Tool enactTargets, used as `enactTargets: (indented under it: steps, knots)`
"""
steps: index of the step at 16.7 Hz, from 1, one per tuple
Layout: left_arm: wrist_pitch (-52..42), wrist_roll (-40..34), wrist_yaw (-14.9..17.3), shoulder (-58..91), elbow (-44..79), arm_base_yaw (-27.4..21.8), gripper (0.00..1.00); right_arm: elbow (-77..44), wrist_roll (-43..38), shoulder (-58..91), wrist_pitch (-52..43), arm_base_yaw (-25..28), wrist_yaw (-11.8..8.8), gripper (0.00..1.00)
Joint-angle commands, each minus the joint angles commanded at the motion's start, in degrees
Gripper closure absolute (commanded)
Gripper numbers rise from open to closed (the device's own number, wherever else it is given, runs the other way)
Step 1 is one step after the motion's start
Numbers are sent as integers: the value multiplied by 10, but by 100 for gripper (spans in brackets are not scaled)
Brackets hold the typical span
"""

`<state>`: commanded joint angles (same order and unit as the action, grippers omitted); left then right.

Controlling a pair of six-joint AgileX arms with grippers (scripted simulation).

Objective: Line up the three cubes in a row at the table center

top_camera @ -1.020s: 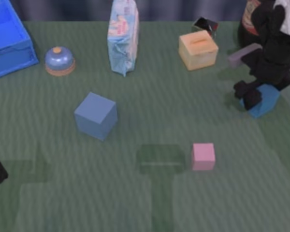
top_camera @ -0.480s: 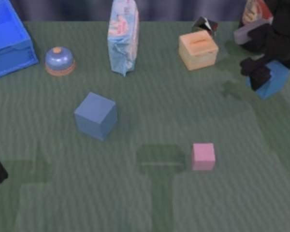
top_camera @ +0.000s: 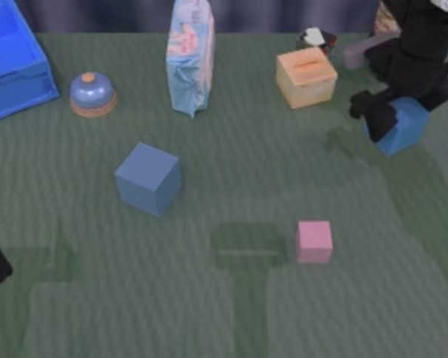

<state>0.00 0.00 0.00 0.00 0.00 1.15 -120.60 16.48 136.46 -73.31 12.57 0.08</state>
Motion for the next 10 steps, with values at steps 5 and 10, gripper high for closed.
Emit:
enactTargets:
  steps: [5,10]
  knots:
    - [0,0,0,0,0,0,0,52,-195,-36,10,95,2,100]
    - [0,0,0,0,0,0,0,119,-440,-80,22,207,2,100]
